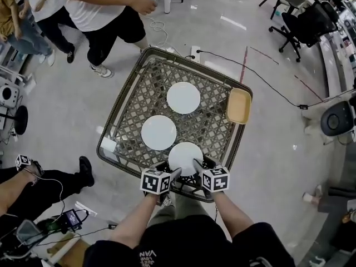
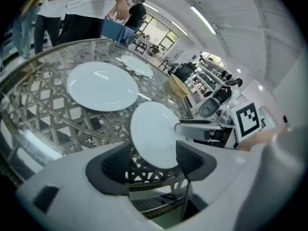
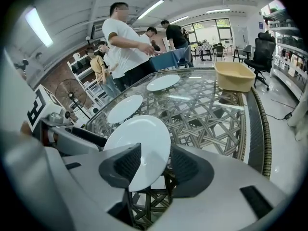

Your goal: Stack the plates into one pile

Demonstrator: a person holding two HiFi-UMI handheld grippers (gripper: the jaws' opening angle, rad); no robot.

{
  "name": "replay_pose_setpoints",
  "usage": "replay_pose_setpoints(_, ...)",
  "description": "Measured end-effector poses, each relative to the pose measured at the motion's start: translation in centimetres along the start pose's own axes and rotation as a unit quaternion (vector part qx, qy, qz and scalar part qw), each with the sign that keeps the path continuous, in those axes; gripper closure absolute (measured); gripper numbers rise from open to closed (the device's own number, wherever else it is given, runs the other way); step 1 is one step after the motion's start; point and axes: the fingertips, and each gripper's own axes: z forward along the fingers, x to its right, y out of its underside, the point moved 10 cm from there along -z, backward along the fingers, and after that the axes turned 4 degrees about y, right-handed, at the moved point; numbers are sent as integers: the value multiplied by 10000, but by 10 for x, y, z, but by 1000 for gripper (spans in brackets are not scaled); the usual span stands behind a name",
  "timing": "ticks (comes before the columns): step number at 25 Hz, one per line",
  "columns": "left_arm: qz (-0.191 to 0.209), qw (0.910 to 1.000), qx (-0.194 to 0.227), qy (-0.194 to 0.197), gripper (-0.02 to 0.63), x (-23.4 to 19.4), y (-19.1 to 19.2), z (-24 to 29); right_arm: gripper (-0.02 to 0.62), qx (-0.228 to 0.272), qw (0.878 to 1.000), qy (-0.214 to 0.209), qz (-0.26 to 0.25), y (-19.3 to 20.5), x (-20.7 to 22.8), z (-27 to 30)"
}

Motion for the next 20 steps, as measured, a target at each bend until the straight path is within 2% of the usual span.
replay_pose_setpoints(8,-300,9993,197,91,304,-1,3,4,402,-31,9999,-49,127,3,-3,2)
replay_pose_setpoints(20,126,9979,633,66,305,10,-20,-16,407,345,9991,-153,197,-17,-11,-15)
